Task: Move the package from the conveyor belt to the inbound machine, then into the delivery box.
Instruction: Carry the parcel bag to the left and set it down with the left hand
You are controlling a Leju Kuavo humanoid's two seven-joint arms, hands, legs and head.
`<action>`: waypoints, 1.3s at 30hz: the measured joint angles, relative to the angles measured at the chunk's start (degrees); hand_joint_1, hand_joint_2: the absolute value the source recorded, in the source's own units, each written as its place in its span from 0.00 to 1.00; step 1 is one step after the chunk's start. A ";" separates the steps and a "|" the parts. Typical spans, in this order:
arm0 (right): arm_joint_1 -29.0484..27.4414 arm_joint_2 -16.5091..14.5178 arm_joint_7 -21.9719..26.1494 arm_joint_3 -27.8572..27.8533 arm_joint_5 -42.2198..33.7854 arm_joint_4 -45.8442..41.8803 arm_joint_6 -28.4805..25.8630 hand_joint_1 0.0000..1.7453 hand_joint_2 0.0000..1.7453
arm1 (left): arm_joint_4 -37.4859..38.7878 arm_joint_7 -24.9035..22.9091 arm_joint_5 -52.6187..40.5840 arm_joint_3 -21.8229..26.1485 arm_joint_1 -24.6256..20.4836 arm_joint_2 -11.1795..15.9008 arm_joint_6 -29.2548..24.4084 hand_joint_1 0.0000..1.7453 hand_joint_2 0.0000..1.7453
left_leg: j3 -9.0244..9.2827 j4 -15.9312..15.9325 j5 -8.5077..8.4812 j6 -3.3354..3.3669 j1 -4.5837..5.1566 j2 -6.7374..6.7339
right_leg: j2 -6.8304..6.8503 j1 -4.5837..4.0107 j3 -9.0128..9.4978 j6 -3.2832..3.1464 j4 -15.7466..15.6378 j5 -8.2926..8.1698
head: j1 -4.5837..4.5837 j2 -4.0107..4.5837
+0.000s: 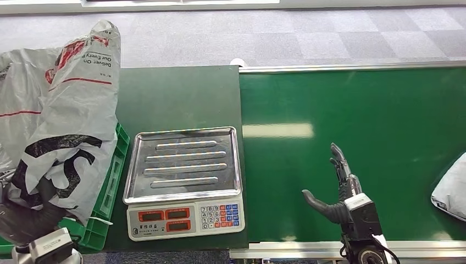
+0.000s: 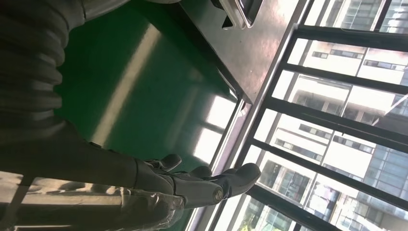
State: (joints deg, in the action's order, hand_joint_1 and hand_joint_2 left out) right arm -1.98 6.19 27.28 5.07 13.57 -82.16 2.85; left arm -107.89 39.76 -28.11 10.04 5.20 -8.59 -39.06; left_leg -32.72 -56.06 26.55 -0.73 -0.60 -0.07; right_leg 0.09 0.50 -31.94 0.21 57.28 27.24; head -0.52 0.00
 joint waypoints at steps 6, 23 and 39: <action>-0.09 -0.13 -0.02 0.01 0.15 0.00 -0.08 0.00 1.00 | 0.78 0.01 0.43 1.36 -0.08 -0.52 0.01 1.00 1.00 | 0.00 0.00 0.00 0.00 0.00 0.00 | 0.00 0.00 0.00 0.00 0.00 0.00 | 0.00 0.00; -0.21 -0.28 -0.02 0.00 0.19 -0.01 -0.10 0.00 1.00 | 1.05 0.01 0.52 1.99 -0.08 -0.86 -0.01 1.00 1.00 | 0.00 0.00 0.00 0.00 0.00 0.00 | 0.00 0.00 0.00 0.00 0.00 0.00 | 0.00 0.00; -1.91 -0.63 -0.57 -0.11 1.51 -1.05 -0.50 0.00 1.00 | 13.71 -2.77 5.78 10.48 -2.61 -1.64 -0.01 0.98 1.00 | 0.02 0.01 0.00 0.00 -0.01 -0.06 | -0.05 -0.01 -0.01 0.00 0.00 0.00 | -0.01 0.00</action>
State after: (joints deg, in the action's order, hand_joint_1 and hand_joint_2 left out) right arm -3.89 5.56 26.71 4.96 15.09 -83.21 2.36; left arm -94.18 36.99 -22.34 20.52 2.58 -10.23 -39.07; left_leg -32.70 -56.05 26.55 -0.73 -0.61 -0.13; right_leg 0.04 0.49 -31.95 0.21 57.28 27.24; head -0.53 0.00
